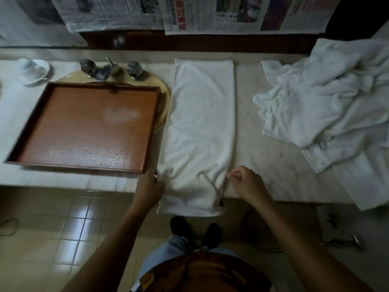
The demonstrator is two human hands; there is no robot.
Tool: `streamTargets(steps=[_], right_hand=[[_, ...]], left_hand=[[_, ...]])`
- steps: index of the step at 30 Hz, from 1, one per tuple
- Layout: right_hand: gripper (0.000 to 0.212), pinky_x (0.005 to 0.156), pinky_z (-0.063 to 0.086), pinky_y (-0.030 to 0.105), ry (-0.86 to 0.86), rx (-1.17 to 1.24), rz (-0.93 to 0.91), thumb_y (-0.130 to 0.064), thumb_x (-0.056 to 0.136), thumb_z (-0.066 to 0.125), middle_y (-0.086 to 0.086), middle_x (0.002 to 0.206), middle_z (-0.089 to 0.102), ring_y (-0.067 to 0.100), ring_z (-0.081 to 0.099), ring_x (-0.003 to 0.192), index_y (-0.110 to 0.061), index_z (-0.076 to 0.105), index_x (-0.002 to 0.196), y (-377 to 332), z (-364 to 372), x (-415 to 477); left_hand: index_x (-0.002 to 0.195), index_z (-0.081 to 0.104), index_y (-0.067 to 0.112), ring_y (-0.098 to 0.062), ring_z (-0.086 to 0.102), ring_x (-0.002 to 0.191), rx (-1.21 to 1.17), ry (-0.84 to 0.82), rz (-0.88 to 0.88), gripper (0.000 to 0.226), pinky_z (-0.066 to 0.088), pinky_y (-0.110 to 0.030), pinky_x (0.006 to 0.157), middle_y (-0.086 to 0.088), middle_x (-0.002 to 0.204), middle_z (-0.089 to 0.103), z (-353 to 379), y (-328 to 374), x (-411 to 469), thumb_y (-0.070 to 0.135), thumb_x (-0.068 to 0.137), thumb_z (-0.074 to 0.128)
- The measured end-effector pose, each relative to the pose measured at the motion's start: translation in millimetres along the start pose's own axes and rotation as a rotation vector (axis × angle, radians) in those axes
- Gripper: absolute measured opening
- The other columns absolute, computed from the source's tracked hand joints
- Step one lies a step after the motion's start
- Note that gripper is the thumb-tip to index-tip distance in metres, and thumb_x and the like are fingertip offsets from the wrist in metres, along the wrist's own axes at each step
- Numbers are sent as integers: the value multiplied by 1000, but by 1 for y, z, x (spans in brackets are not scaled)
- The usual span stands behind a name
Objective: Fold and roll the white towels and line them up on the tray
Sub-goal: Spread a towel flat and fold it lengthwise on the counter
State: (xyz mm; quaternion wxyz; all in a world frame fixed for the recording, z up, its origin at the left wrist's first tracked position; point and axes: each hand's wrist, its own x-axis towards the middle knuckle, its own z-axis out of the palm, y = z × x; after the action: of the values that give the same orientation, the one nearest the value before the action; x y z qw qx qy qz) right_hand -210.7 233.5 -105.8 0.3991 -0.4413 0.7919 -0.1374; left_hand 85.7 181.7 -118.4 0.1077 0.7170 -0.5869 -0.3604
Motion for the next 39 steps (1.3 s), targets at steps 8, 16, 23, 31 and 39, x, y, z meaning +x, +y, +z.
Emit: streamTargets(steps=[8, 16, 23, 31, 39], right_hand=[[36, 76, 50, 39, -25, -58, 70, -48, 95, 62, 5, 81, 63, 33, 65, 87, -19, 53, 75, -15, 20, 30], [20, 82, 49, 34, 278, 123, 74, -31, 94, 71, 2, 99, 70, 26, 66, 94, -17, 66, 108, 16, 11, 3], [45, 68, 41, 32, 171, -86, 246, -50, 89, 74, 2, 88, 58, 27, 61, 85, -12, 55, 100, 21, 25, -7], [32, 63, 42, 32, 93, -103, 189, -36, 89, 75, 6, 89, 68, 25, 62, 79, -9, 63, 99, 27, 9, -16], [51, 87, 49, 36, 210, -108, 215, -50, 91, 69, 10, 115, 69, 34, 65, 109, -10, 61, 122, 4, -11, 39]], left_hand=[[98, 59, 9, -26, 57, 85, -87, -8, -62, 18, 42, -34, 68, -3, 87, 60, -3, 11, 17, 26, 99, 64], [96, 68, 15, -25, 74, 79, -233, -227, 3, 11, 62, -36, 63, -7, 88, 75, -8, -3, 20, 24, 95, 74], [102, 66, 22, -13, 73, 77, -200, -287, 30, 10, 53, -21, 57, 0, 92, 75, -6, 4, 32, 24, 96, 73], [103, 71, 11, -31, 75, 78, -280, -420, 13, 12, 63, -50, 79, -9, 86, 77, -7, 10, 50, 9, 92, 74], [107, 69, 15, -25, 72, 71, -242, -281, -24, 17, 60, -34, 58, -5, 90, 74, -2, 39, 84, 22, 93, 73]])
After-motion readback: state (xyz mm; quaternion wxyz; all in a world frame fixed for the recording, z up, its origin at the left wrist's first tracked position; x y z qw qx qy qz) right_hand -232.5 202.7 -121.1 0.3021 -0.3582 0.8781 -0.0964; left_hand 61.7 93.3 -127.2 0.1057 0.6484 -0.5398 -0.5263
